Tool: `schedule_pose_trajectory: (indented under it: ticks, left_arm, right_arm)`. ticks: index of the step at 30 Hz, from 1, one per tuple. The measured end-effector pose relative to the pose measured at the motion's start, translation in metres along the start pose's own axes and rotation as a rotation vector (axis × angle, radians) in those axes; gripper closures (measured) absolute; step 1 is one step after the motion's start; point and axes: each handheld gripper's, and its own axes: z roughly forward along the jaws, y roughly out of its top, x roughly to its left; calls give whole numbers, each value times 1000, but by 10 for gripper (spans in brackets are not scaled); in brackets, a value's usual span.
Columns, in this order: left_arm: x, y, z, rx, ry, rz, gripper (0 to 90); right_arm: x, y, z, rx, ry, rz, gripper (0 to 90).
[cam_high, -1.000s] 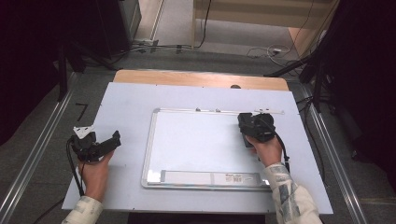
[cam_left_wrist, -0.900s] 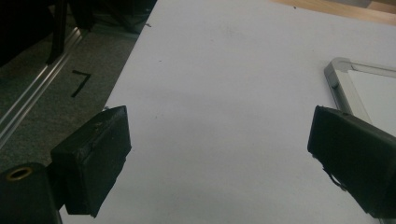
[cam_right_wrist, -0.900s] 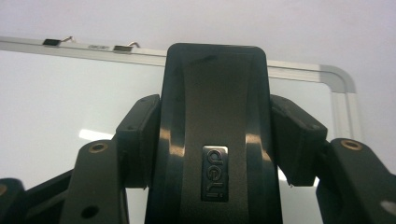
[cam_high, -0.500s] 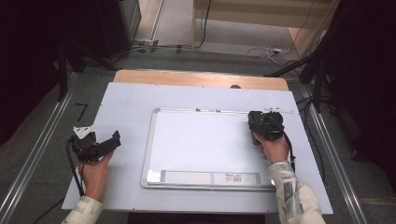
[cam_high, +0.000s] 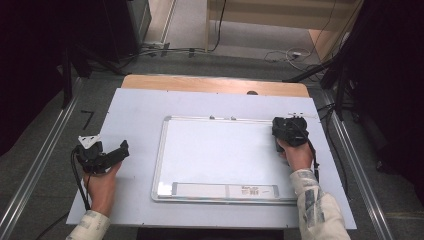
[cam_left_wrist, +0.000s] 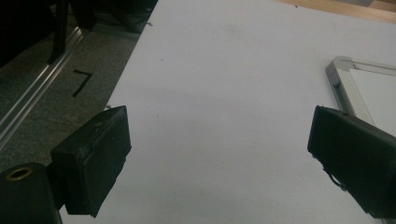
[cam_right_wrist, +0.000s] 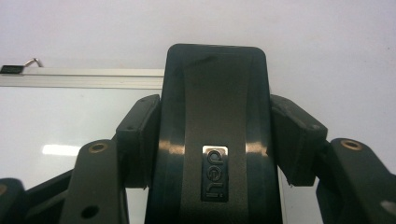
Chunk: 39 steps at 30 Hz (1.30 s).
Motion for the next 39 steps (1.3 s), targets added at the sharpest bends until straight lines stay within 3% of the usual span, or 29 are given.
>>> schedule_pose_trajectory:
  ticks: [8,17,20,24,36,39]
  left_arm:
    - [0,0,0,-4,2,-4,65]
    - [1,0,-1,-4,0,-5,65]
    - [1,0,-1,-3,1,-5,64]
    - [1,0,-1,-4,1,-5,65]
    - [3,0,-2,-6,2,-5,64]
    - [4,0,-2,-4,3,-6,64]
  right_arm:
    - [1,-4,18,37,-30,-13,372]
    - [1,-4,19,34,-29,-9,365]
    - [0,-4,19,40,-10,3,279]
    - [-2,-2,14,24,7,13,249]
    - [0,-10,-18,-73,44,-35,216]
    - [-2,-13,-26,-88,77,-31,203]
